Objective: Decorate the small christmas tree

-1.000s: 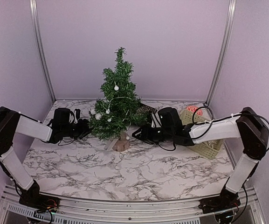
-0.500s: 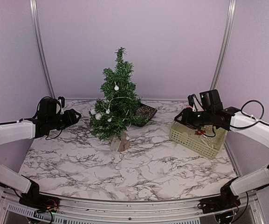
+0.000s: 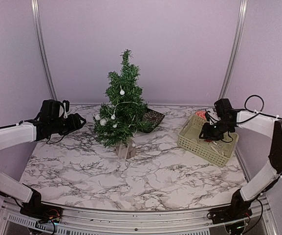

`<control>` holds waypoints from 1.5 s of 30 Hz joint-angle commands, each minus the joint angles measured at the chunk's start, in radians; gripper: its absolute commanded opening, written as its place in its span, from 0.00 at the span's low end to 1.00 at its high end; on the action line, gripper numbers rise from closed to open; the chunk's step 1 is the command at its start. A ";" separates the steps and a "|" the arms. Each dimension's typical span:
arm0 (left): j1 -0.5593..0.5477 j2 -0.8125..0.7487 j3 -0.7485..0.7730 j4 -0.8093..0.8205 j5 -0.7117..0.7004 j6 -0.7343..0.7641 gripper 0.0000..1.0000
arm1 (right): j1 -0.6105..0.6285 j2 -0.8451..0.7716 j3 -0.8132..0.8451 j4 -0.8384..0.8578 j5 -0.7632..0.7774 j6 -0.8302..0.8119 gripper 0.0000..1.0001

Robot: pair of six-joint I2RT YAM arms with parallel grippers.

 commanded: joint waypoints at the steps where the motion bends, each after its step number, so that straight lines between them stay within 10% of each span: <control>1: 0.004 -0.007 0.034 -0.031 -0.013 0.016 0.70 | -0.053 0.037 0.074 -0.017 0.150 -0.069 0.39; 30: 0.004 0.017 0.051 -0.046 -0.033 0.032 0.69 | -0.122 0.375 0.204 0.093 0.232 -0.075 0.27; 45: 0.004 0.021 0.054 -0.052 -0.032 0.048 0.69 | -0.127 0.323 0.172 0.101 0.265 -0.071 0.00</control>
